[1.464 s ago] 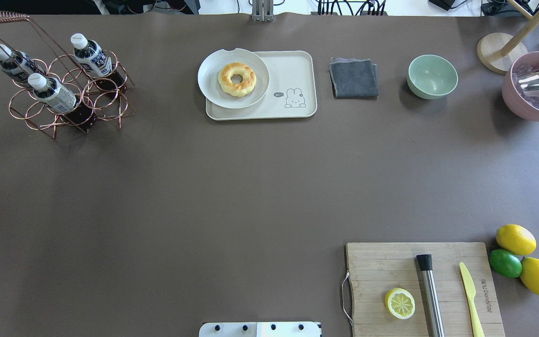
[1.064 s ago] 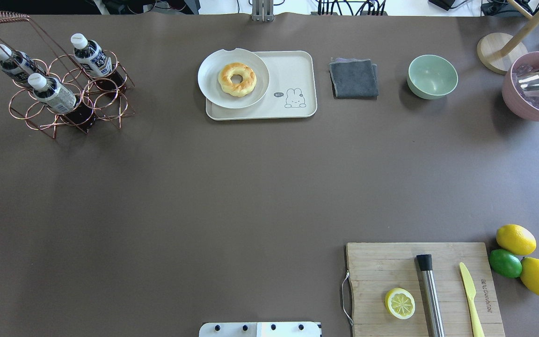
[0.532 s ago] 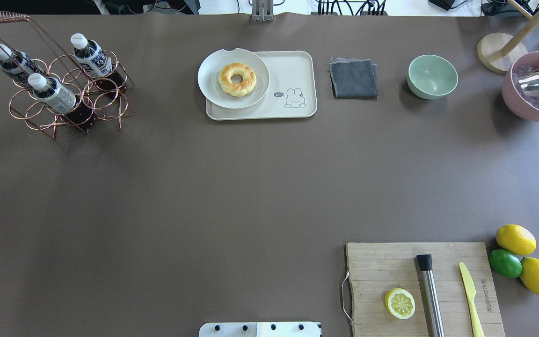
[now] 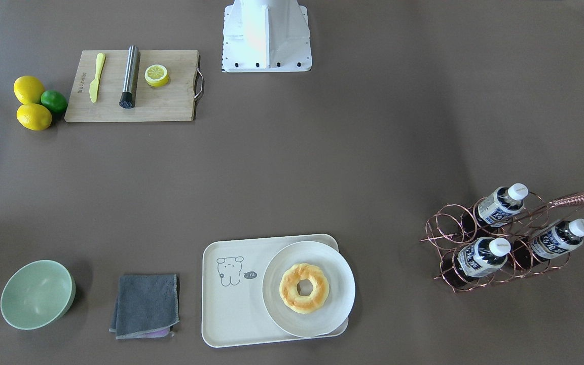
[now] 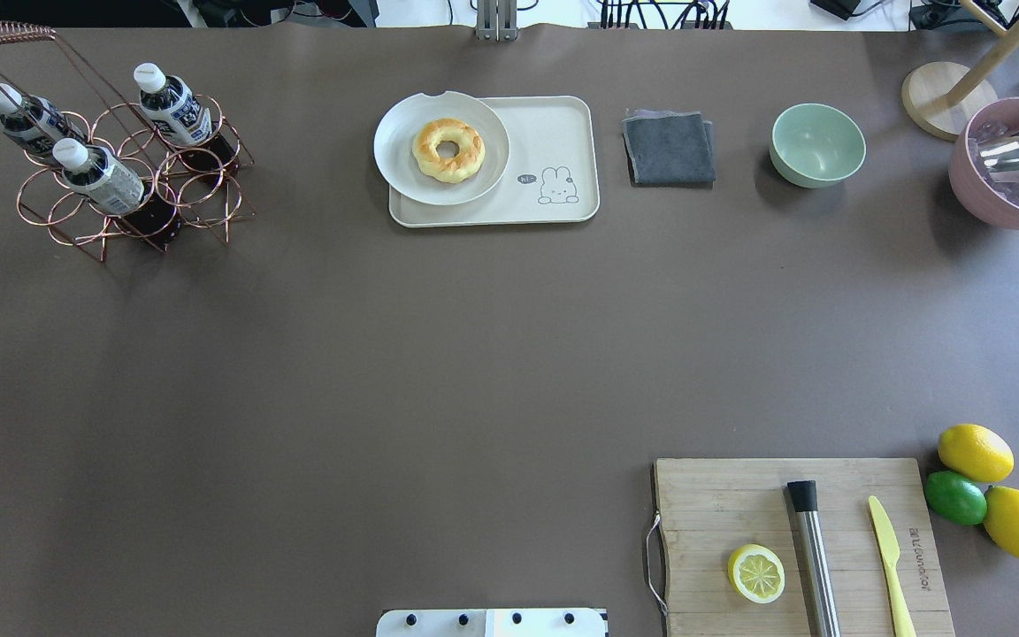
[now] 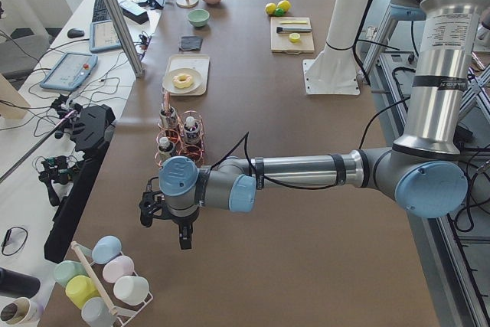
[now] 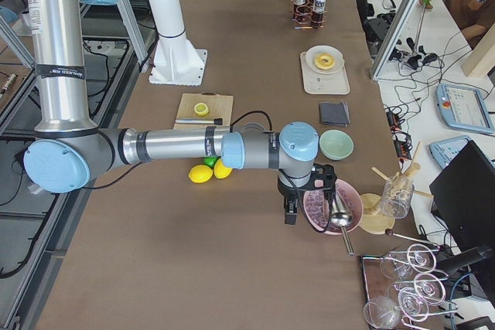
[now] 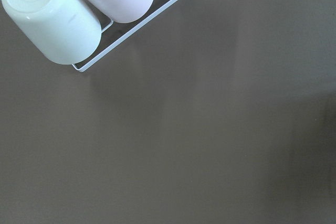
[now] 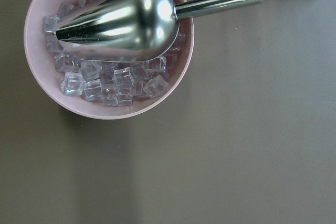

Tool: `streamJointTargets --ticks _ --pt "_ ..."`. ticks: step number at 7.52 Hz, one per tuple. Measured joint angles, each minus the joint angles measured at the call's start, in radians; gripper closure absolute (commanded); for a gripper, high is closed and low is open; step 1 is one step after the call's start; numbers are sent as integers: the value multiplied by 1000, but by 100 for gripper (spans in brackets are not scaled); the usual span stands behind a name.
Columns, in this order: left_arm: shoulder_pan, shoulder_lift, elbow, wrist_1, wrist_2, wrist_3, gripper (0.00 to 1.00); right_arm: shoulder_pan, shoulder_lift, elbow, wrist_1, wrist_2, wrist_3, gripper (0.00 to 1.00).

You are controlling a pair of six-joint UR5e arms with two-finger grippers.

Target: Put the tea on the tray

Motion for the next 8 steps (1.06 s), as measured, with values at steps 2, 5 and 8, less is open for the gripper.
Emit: streamJointTargets --ticks 2,5,8 --pt "0 -7 -3 3 0 -1 2 0 0 1 0 2 1 0" --pt "0 -19 -5 6 1 -2 2 0 1 1 0 13 -1 0" --pt "0 -21 -6 5 1 -2 2 0 1 4 1 14 -3 0"
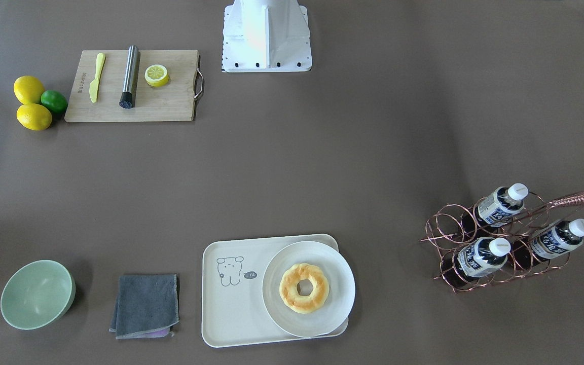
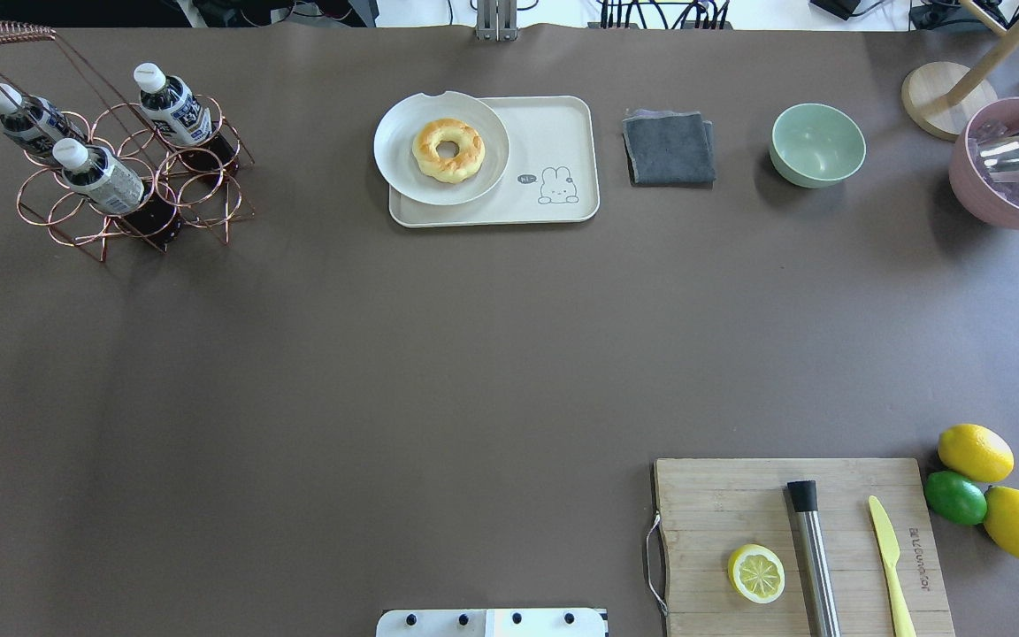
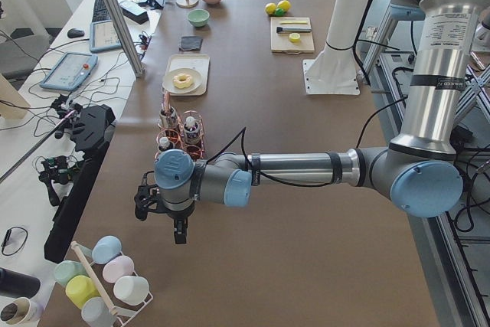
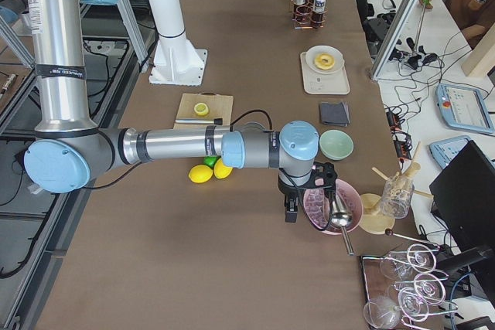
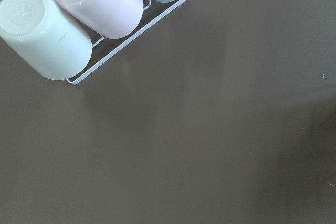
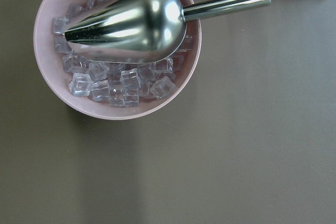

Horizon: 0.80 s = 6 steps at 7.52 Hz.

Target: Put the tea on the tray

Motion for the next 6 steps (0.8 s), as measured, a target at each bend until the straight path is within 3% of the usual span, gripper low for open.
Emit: streamJointTargets --ticks 6 --pt "0 8 -7 -2 -2 0 2 0 -4 8 -1 25 2 0"
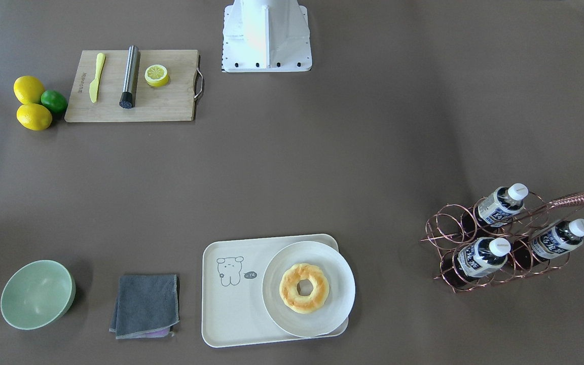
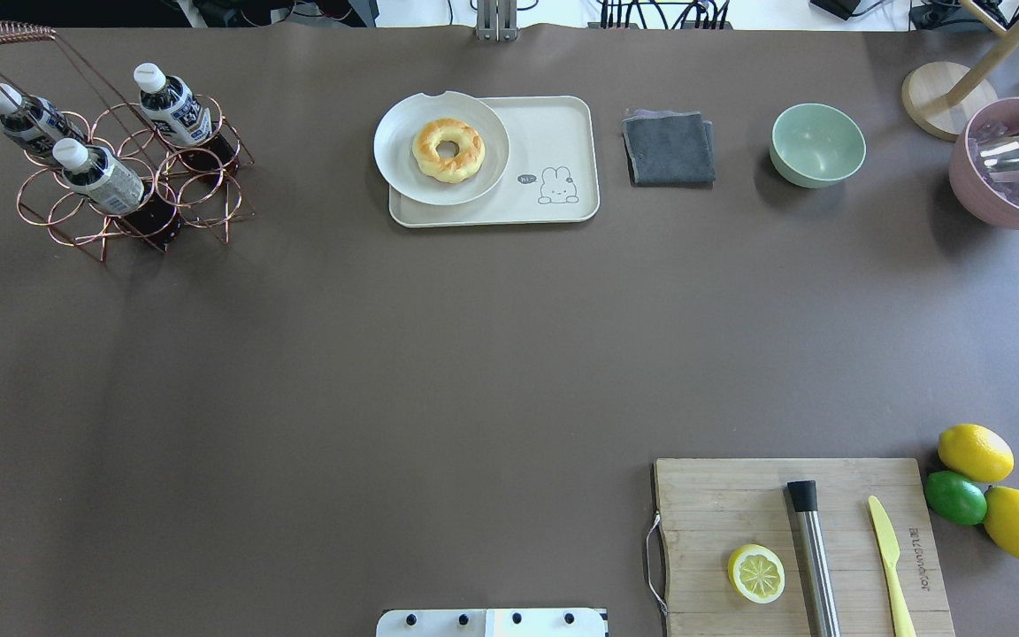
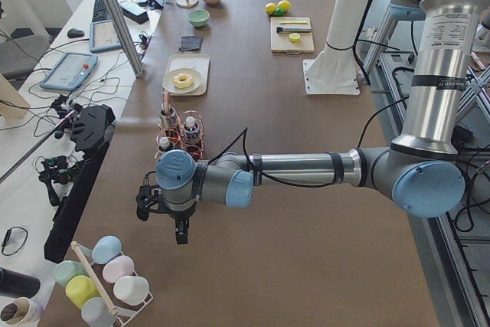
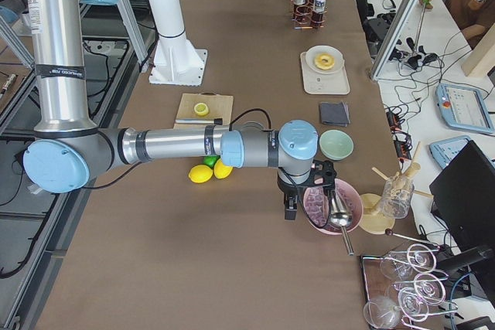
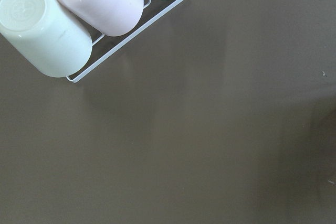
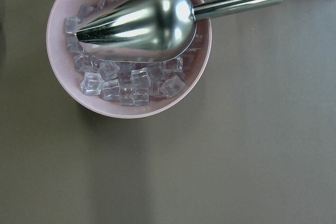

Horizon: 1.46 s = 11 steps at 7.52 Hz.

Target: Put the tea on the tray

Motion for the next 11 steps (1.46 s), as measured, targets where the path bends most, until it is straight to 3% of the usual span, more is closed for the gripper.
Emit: streamJointTargets --ticks 6,11 --pt "3 -3 -25 2 0 -1 2 0 1 0 -1 17 2 0" --pt "123 -5 -316 -32 2 -6 2 -2 2 32 0 27 50 0"
